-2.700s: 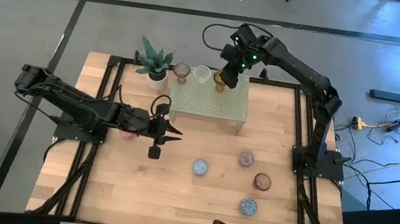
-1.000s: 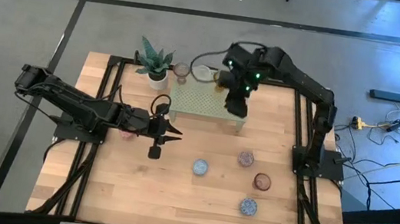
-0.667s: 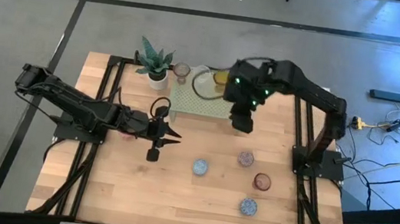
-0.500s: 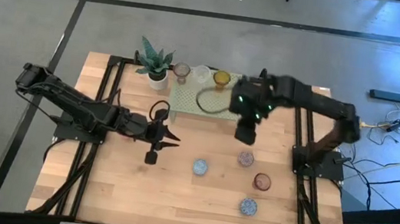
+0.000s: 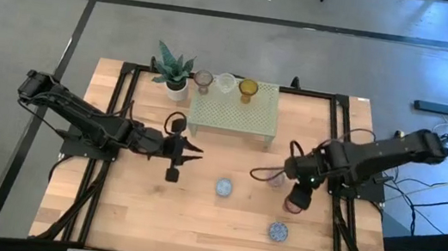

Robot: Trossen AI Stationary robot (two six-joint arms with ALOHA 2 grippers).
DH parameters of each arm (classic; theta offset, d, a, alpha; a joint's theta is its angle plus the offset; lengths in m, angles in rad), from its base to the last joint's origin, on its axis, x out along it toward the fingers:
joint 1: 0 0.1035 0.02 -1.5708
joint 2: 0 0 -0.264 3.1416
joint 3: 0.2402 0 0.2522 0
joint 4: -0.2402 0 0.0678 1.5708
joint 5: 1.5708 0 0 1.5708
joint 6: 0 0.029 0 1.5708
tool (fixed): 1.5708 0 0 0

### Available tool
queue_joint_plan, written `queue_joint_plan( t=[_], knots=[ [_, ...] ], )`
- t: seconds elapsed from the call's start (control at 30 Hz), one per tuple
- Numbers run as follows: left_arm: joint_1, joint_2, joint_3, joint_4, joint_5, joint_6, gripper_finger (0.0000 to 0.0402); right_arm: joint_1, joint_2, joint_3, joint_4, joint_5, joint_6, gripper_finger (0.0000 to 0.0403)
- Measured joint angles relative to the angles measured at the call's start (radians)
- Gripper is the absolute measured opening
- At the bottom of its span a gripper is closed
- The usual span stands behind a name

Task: Pick & Place candle stick holders
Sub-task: Put the purple glass candle holder on the shelf

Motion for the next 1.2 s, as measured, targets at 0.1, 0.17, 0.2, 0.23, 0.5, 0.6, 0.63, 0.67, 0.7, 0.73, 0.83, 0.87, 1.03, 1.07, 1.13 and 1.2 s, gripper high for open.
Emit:
queue_joint_plan(
  t=[0.1, 0.17, 0.2, 0.23, 0.5, 0.6, 0.63, 0.67, 0.7, 0.73, 0.83, 0.87, 1.03, 1.07, 1.13, 1.2],
  knots=[
    [0.000, 0.000, 0.000, 0.033, -0.002, 0.018, 0.0075, 0.033, -0.002, -0.060, 0.079, -0.015, 0.023, 0.0118],
    [0.000, 0.000, 0.000, 0.060, -0.007, 0.041, 0.0075, 0.045, 0.000, -0.084, 0.096, -0.013, 0.031, 0.0118],
    [0.000, 0.000, 0.000, 0.073, -0.009, 0.050, 0.0075, 0.050, 0.000, -0.094, 0.096, 0.001, 0.032, 0.0118],
    [0.000, 0.000, 0.000, 0.081, -0.009, 0.059, 0.0075, 0.055, 0.000, -0.102, 0.094, 0.023, 0.032, 0.0118],
    [0.000, 0.000, 0.000, 0.113, -0.010, 0.086, 0.0075, 0.062, 0.000, -0.105, 0.091, 0.118, 0.033, 0.0118],
    [0.000, 0.000, 0.000, 0.113, -0.010, 0.086, 0.0075, 0.062, 0.000, -0.105, 0.091, 0.139, 0.032, 0.0118],
    [0.000, 0.000, 0.000, 0.114, -0.010, 0.086, 0.0075, 0.062, 0.000, -0.105, 0.091, 0.142, 0.031, 0.0118],
    [0.000, 0.000, 0.000, 0.114, -0.010, 0.086, 0.0075, 0.062, 0.001, -0.105, 0.091, 0.143, 0.031, 0.0118],
    [0.000, 0.000, 0.000, 0.113, -0.010, 0.086, 0.0075, 0.062, 0.003, -0.105, 0.091, 0.142, 0.031, 0.0118],
    [0.000, 0.000, 0.000, 0.113, -0.010, 0.086, 0.0075, 0.062, 0.004, -0.105, 0.092, 0.139, 0.031, 0.0118],
    [0.000, 0.000, 0.000, 0.113, -0.010, 0.086, 0.0075, 0.064, 0.004, -0.105, 0.093, 0.125, 0.030, 0.0118],
    [0.000, 0.000, 0.000, 0.113, -0.010, 0.086, 0.0075, 0.064, 0.004, -0.105, 0.093, 0.122, 0.030, 0.0118],
    [0.000, 0.000, 0.000, 0.112, -0.010, 0.086, 0.0075, 0.064, 0.005, -0.105, 0.094, 0.062, 0.026, 0.0118],
    [0.000, 0.000, 0.000, 0.112, -0.010, 0.086, 0.0075, 0.064, 0.005, -0.105, 0.093, 0.063, 0.019, 0.0118],
    [0.000, 0.000, 0.000, 0.112, -0.010, 0.086, 0.0075, 0.064, 0.005, -0.105, 0.089, 0.070, 0.008, 0.0118],
    [0.000, 0.000, 0.000, 0.112, -0.010, 0.086, 0.0075, 0.064, 0.005, -0.105, 0.093, 0.071, 0.004, 0.0118]
  ],
)
